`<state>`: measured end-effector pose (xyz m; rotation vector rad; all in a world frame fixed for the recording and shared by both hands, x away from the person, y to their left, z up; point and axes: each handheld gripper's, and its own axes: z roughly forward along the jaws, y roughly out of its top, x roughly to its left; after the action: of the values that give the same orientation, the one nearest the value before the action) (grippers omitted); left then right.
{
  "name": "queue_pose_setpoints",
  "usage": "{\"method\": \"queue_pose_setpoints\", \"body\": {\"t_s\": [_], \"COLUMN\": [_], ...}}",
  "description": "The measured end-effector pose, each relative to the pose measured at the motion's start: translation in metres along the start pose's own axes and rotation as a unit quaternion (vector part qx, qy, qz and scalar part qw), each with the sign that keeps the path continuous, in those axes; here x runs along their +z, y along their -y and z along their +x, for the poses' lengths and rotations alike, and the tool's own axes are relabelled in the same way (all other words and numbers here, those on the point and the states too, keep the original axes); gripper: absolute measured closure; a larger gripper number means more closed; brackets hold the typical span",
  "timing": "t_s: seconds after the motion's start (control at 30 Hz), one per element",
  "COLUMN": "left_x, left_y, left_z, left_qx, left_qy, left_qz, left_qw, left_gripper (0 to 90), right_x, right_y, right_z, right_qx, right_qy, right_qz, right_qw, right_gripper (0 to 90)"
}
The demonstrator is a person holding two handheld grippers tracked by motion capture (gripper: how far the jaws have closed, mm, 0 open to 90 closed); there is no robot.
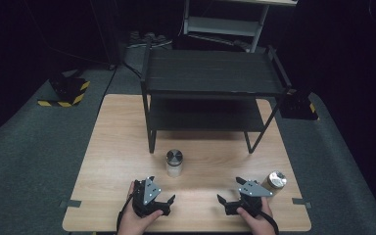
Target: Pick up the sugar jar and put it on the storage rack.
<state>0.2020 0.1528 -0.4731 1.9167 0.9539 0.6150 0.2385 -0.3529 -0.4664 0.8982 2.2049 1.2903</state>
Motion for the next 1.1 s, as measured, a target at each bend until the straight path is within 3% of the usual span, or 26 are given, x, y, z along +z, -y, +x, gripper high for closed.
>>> {"method": "queue_pose_setpoints", "body": {"t_s": [0.37, 1.1], "left_x": [-0.0023, -0.005], "left_y": [0.0015, 0.0061], "left_z": [0.0035, 0.0046], "left_qx": [-0.027, -0.037], "left_qy": [0.0, -0.002], "left_qz": [0.001, -0.01], "left_qw": [0.9996, 0.9993], "left_gripper": [1.1, 1.2], "right_x": [0.0007, -0.0002], "right_y": [-0.0033, -0.0028], "right_z": [-0.0033, -0.0059], "right_qx": [0.006, 0.008], "right_qy": [-0.009, -0.017], "right_qz": [0.012, 0.012], "right_qw": [0.9999, 0.9997], "right_gripper": [0.7, 0.7]}}
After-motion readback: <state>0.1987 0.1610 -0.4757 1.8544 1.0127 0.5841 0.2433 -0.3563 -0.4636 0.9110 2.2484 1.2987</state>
